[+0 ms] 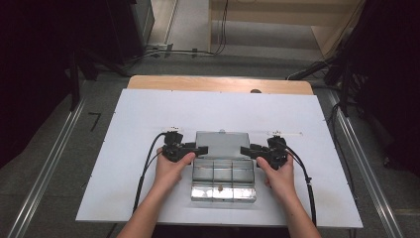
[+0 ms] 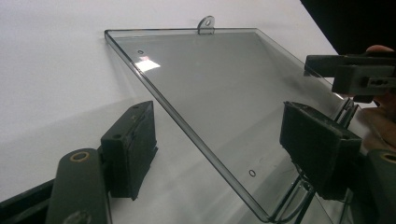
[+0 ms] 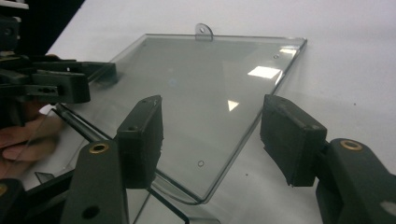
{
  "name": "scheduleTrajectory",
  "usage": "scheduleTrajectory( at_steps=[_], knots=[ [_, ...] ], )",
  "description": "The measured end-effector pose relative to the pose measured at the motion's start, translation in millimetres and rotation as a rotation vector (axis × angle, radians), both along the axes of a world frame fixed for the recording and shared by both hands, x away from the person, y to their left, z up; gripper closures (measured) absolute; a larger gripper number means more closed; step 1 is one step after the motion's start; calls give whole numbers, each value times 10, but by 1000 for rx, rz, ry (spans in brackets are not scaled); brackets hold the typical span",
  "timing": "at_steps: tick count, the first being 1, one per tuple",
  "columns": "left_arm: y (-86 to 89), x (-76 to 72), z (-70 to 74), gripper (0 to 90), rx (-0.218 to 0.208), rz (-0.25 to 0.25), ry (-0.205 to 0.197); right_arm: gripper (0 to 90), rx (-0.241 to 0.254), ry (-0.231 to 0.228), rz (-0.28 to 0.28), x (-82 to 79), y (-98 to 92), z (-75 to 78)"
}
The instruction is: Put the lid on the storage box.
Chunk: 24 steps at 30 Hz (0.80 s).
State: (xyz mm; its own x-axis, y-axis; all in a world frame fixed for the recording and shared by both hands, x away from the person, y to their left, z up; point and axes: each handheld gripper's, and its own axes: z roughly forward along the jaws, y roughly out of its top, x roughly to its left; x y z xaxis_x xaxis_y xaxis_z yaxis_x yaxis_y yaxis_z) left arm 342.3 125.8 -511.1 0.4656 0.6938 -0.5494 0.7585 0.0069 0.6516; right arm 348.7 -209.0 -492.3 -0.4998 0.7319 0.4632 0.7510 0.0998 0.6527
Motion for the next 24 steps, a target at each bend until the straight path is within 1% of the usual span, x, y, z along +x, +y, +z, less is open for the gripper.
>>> scheduleTrajectory(
  at_steps=[4,6,7,9,17,21,24],
  knots=[
    [-24,-10,-1,295,-4,0,3,403,-17,22,-9,16,12,-38],
    [-45,-13,-3,308,-1,4,3,412,-10,36,-17,24,9,-66],
    [-50,-14,-2,316,9,5,1,412,1,42,-16,28,2,-80],
    [-53,-14,-3,327,7,7,1,417,13,50,-16,35,-8,-91],
    [-51,-14,-2,355,0,14,6,432,18,57,-18,33,-20,-91],
    [-42,-17,10,399,-16,5,-3,460,28,55,-20,29,-24,-77],
    [-45,-26,27,429,-22,8,-16,490,38,44,-16,24,-26,-65]
  ],
)
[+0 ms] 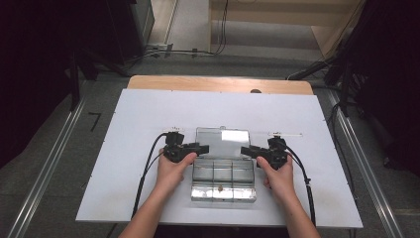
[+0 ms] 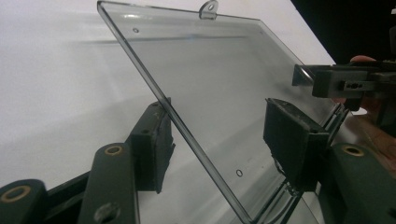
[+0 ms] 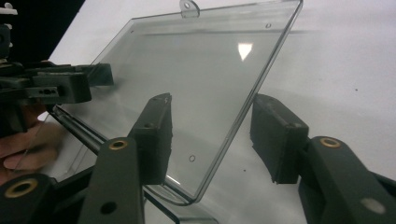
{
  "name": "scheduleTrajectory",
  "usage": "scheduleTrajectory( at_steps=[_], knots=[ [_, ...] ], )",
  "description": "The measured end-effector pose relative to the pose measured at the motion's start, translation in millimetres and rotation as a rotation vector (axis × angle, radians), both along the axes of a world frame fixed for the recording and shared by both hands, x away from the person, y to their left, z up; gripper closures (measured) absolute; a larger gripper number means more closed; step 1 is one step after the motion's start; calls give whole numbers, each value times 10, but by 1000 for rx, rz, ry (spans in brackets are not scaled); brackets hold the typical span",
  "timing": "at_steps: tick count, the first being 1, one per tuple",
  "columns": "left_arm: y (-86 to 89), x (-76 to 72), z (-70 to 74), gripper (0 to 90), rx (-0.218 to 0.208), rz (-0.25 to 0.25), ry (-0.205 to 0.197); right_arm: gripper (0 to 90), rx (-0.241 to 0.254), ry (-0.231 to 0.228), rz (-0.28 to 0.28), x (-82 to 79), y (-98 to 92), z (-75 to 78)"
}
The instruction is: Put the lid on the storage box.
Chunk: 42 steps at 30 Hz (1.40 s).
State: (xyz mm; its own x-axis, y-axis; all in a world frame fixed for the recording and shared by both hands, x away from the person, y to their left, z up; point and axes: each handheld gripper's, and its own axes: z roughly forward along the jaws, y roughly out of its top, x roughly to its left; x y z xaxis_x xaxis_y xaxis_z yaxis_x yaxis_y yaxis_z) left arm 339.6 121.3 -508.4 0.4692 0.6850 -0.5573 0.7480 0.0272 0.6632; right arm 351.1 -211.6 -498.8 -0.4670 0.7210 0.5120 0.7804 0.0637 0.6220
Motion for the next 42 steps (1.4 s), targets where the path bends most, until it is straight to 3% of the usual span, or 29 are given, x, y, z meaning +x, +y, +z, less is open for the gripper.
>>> scheduleTrajectory(
  at_steps=[21,24,27,30,36,42],
  knots=[
    [103,-64,142,638,-22,-8,-92,646,4,-119,19,-108,-54,114],
    [116,-76,163,663,-30,-12,-107,664,-4,-152,28,-131,-65,130],
    [127,-91,189,688,-33,-18,-123,679,-33,-213,45,-175,-68,154],
    [136,-107,212,707,-36,-24,-141,705,-43,-245,52,-200,-80,175],
    [144,-140,248,728,-28,-44,-174,757,-19,-272,67,-234,-127,187],
    [139,-158,284,705,-50,-64,-207,786,-16,-316,90,-267,-155,197]
  ],
)
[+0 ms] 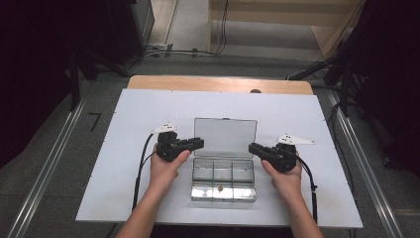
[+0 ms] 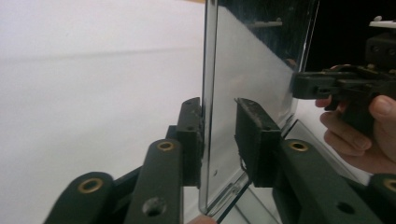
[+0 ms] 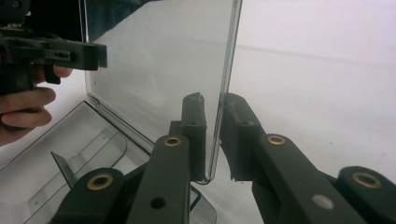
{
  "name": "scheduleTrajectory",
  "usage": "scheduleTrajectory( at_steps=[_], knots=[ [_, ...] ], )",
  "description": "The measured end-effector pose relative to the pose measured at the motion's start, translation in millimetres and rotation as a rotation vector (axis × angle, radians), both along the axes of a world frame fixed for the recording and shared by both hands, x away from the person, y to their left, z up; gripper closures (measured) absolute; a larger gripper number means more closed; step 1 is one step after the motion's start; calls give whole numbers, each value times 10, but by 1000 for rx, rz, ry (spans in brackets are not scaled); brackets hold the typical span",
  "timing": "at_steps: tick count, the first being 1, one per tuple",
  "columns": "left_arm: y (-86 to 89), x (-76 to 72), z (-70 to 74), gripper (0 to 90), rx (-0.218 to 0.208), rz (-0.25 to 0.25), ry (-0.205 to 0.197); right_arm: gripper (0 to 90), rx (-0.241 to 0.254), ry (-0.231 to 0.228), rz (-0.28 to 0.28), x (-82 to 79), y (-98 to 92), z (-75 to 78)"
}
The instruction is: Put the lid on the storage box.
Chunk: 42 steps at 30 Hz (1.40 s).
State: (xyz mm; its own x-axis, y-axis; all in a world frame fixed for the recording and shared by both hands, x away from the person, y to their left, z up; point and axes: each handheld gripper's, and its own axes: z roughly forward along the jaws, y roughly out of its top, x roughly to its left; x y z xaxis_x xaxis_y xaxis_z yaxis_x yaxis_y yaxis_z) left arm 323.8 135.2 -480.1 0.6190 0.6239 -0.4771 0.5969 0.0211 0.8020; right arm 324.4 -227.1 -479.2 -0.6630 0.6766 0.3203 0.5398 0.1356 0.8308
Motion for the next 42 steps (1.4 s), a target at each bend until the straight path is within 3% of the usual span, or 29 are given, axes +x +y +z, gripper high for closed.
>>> scheduleTrajectory(
  at_steps=[5,14,18,34,39,42],
  knots=[
    [-33,-31,72,650,0,-9,-54,800,-8,-45,29,-33,-26,11],
    [-17,-120,228,620,-37,3,-155,784,-27,-79,68,-95,-45,56],
    [-6,-159,269,659,-30,-2,-170,773,-31,-82,76,-118,-48,69],
    [7,-288,279,646,-21,-37,-184,754,-63,-116,74,-324,-121,213],
    [1,-329,283,636,-13,-39,-191,872,-58,-113,112,-396,-141,244],
    [1,-352,283,630,-11,-46,-195,884,-48,-100,132,-421,-133,247]
  ],
)
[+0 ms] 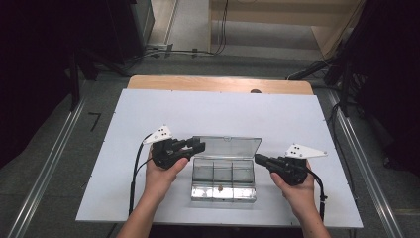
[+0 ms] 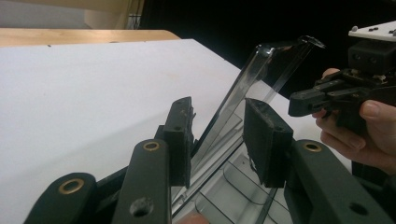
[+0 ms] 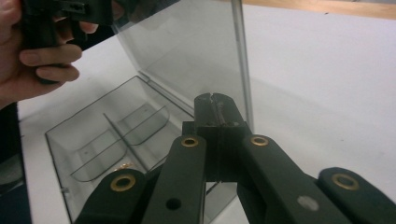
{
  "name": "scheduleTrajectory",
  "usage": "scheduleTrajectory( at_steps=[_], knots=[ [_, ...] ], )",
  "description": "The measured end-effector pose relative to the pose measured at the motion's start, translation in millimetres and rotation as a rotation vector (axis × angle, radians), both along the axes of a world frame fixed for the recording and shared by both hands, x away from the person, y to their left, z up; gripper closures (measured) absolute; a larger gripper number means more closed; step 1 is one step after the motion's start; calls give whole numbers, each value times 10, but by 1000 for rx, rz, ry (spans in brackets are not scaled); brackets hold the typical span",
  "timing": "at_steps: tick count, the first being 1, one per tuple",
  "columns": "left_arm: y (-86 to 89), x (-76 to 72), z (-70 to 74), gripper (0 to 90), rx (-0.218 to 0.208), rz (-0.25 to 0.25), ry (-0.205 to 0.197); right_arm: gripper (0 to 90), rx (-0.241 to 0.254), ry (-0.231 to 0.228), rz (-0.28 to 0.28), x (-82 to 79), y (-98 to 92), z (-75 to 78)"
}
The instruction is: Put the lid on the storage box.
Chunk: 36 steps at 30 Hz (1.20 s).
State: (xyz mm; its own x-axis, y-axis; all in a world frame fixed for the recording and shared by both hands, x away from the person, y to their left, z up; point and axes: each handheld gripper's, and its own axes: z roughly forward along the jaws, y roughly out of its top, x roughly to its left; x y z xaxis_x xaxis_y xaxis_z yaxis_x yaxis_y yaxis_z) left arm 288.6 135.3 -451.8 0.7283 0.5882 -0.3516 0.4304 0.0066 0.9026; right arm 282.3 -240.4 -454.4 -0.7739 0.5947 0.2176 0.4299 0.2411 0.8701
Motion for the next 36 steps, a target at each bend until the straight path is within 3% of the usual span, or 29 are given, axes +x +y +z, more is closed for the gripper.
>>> scheduleTrajectory(
  at_steps=[7,14,21,36],
  knots=[
    [8,-62,-6,613,13,-22,-8,885,6,7,29,-67,58,7],
    [21,-139,-15,589,32,-53,-5,885,17,24,18,-146,17,-33],
    [15,-206,-18,543,79,-78,8,885,26,27,13,-236,-24,-37],
    [8,-337,-49,443,130,-85,8,885,42,23,16,-305,-64,-44]
  ],
)
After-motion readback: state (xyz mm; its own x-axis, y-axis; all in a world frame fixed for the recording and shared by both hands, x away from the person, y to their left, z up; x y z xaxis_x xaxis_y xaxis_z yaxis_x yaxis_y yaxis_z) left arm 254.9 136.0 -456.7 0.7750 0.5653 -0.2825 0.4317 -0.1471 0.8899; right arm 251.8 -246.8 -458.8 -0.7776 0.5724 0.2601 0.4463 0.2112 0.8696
